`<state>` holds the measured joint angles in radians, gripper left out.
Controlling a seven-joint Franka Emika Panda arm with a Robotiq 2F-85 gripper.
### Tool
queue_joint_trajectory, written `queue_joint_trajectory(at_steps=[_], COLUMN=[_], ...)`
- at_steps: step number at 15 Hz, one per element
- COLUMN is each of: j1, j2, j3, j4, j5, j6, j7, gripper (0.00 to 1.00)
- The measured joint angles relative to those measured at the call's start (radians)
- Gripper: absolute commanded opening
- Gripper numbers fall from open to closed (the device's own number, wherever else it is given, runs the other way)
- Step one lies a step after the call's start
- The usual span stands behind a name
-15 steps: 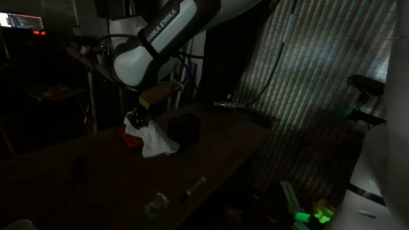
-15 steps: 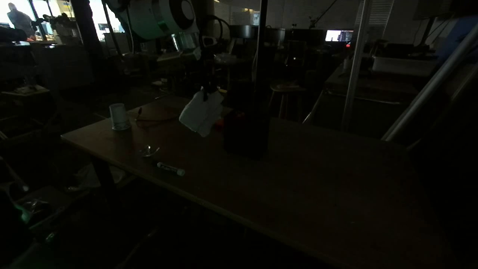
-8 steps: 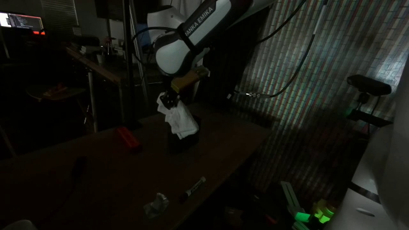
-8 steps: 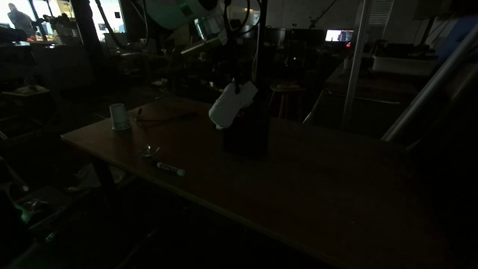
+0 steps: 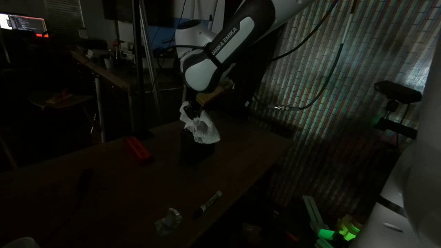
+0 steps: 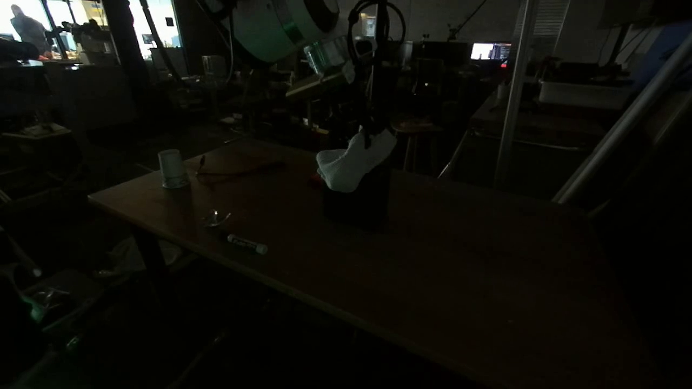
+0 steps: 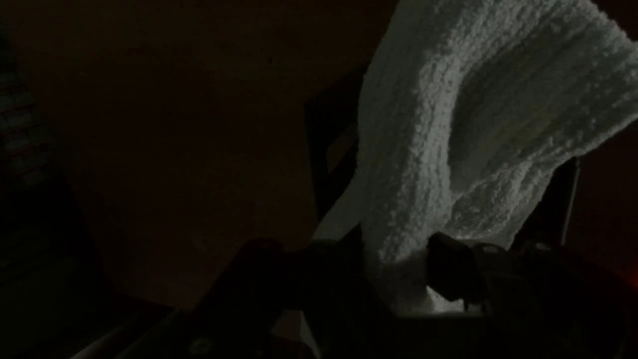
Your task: Put the white towel in the basket.
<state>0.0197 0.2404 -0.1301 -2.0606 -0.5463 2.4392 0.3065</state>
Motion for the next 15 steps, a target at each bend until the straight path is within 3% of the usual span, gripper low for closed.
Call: queue_joint_trajectory(at_steps=[9,15], j1=[-0.001,-0.005], j2=[0.116,0.166], j3=[0.001,0.004], j4=[0.021,0.057], j5=[0.043,0.135], j6=[0.064,0.053], j7=[-0.021,-0.128], gripper=[0.04,0.04])
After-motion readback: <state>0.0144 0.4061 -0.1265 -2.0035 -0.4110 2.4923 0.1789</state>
